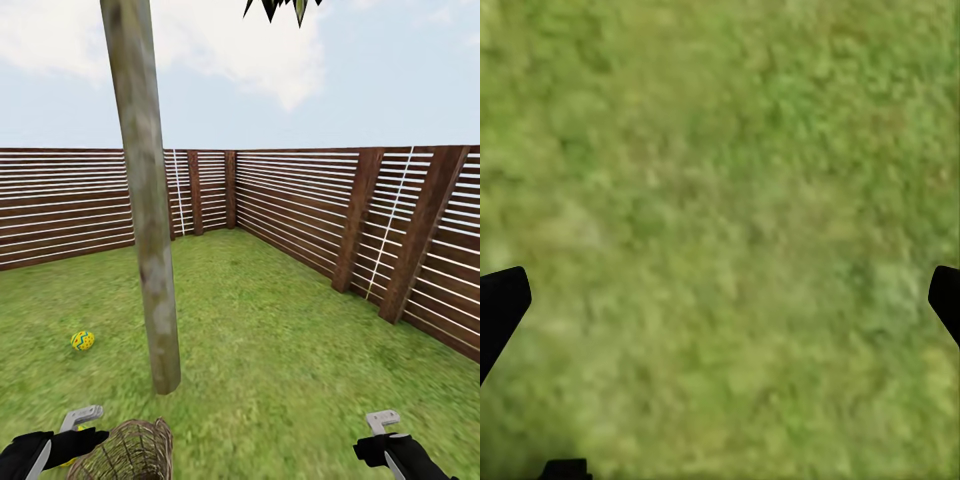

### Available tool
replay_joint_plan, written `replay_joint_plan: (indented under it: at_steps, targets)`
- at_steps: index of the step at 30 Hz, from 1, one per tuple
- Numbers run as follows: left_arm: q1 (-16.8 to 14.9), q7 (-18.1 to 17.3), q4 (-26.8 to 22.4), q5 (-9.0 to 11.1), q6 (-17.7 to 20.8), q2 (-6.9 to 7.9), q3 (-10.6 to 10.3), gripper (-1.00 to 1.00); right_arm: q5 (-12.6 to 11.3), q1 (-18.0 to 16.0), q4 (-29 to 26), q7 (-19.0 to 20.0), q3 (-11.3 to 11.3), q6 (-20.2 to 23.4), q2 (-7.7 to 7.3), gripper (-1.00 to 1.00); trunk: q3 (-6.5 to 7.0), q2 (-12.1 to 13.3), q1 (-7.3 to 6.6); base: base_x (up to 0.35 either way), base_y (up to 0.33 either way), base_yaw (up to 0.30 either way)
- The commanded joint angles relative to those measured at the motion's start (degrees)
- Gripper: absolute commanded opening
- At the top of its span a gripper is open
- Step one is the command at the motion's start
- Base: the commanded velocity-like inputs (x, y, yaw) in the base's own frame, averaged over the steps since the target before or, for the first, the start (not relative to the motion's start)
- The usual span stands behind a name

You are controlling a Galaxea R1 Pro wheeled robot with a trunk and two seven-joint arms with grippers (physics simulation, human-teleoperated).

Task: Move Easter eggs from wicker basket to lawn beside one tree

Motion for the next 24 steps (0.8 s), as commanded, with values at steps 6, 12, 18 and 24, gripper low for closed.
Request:
replay_joint_plan:
  at_steps: [6, 12, 18, 24]
  targets:
    - [0.0, -0.3, -0.1, 0.0, 0.4, -0.03, 0.2, 1.00, -0.4, 0.0, -0.1, -0.1, 0.2, 0.3, -0.07, 1.00, -1.15, -2.5, 1.33, 0.000, 0.000, 0.000]
    - [0.0, -0.3, -0.1, 0.0, 0.4, -0.03, 0.1, 1.00, -0.5, 0.0, -0.1, -0.1, 0.2, 0.3, -0.07, 1.00, -2.23, -4.9, 2.64, 0.000, 0.000, 0.000]
    - [0.0, -0.3, -0.1, 0.0, 0.4, -0.15, -0.1, 1.00, -0.5, 0.0, -0.1, -0.1, 0.2, 0.3, -0.07, 1.00, -3.30, -7.3, 3.96, 0.000, 0.000, 0.000]
    - [0.0, -0.3, -0.1, 0.0, 0.4, -0.43, -0.1, 1.00, -0.5, 0.0, -0.1, -0.1, 0.2, 0.3, -0.07, 1.00, -4.38, -9.7, 5.28, 0.000, 0.000, 0.000]
